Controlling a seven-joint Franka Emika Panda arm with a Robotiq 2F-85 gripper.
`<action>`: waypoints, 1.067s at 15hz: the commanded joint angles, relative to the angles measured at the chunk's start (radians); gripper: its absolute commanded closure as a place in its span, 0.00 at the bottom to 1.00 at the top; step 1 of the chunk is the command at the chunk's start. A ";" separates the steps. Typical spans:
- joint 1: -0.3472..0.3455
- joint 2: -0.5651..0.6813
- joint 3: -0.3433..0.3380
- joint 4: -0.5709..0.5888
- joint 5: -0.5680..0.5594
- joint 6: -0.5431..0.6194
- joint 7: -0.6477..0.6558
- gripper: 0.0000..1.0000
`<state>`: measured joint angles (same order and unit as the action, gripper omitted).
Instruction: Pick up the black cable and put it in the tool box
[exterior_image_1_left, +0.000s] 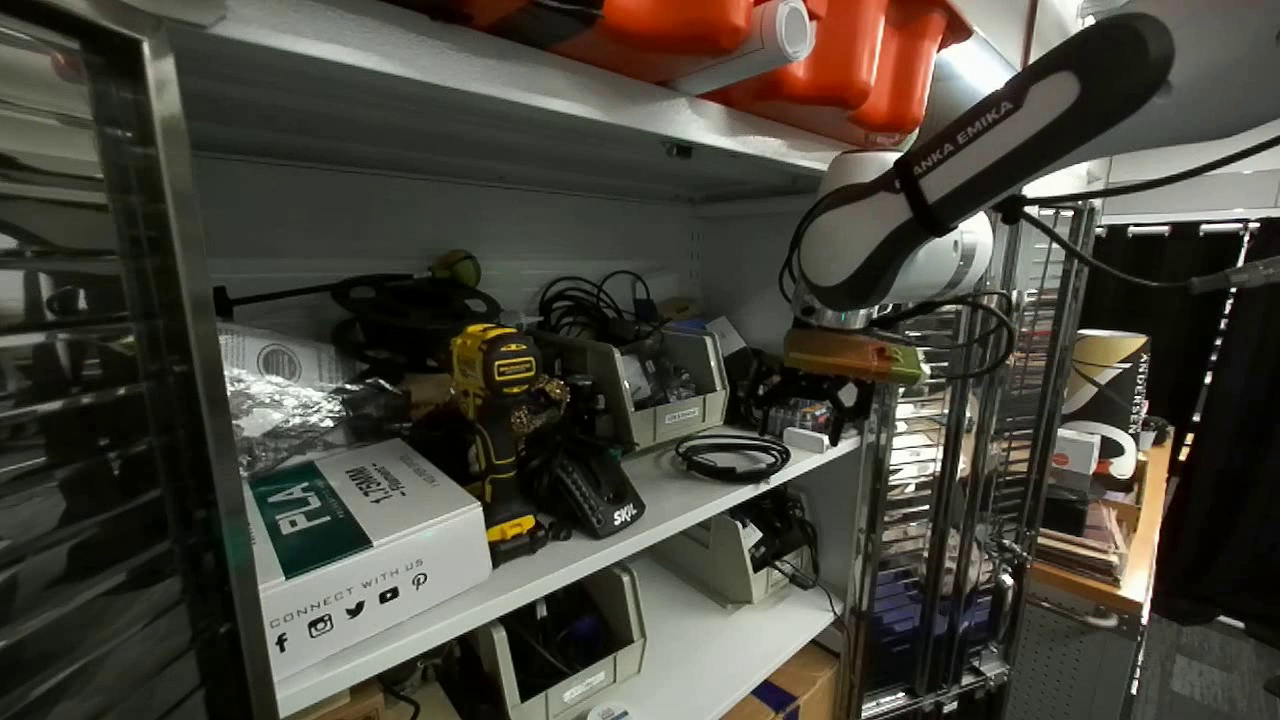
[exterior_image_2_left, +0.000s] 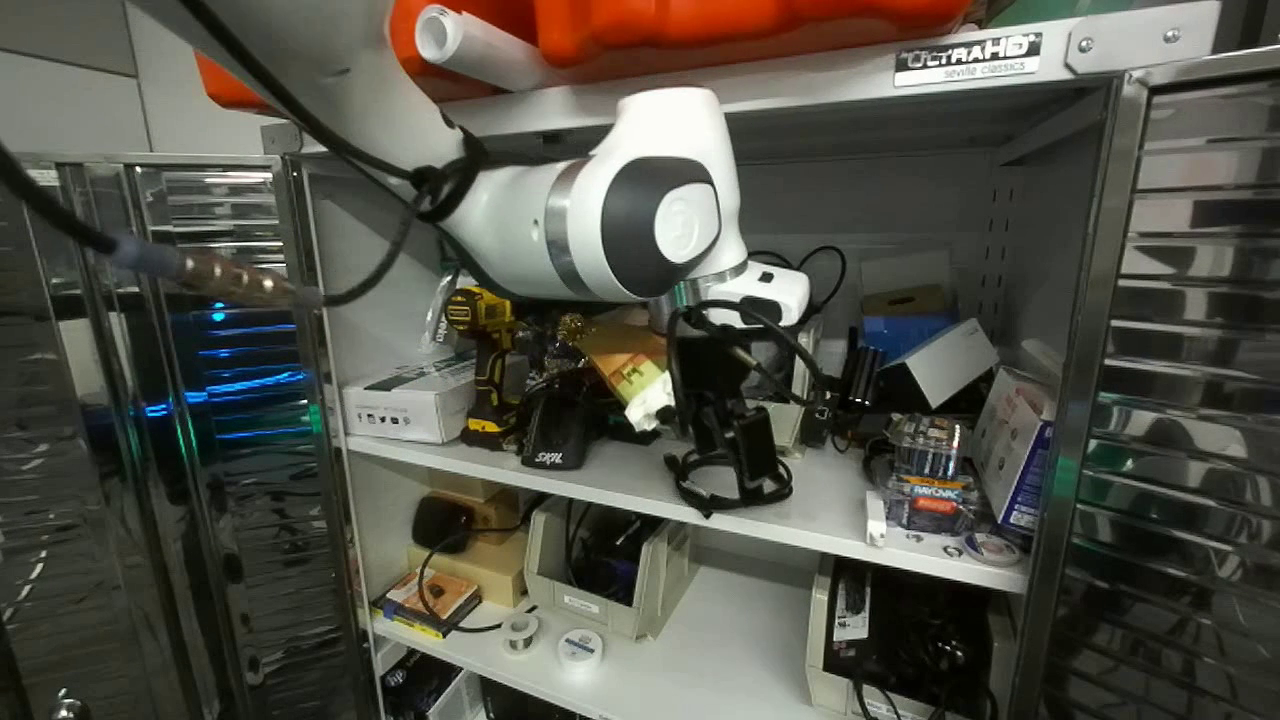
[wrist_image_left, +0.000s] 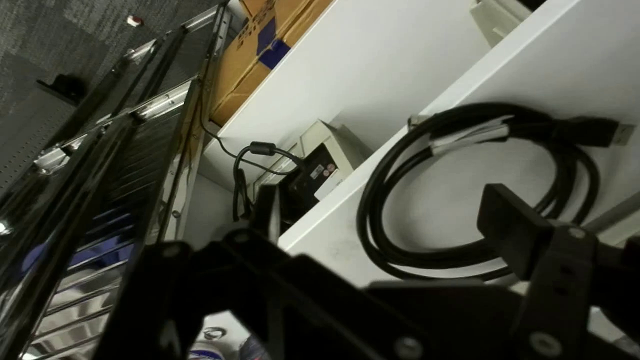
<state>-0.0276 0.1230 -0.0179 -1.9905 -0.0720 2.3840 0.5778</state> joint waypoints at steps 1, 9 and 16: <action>0.015 0.114 -0.045 0.112 -0.042 -0.021 0.082 0.00; 0.034 0.232 -0.071 0.202 -0.006 -0.012 0.093 0.00; 0.054 0.203 -0.054 0.182 0.063 -0.038 0.073 0.67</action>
<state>0.0136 0.3398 -0.0736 -1.8125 -0.0435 2.3797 0.6636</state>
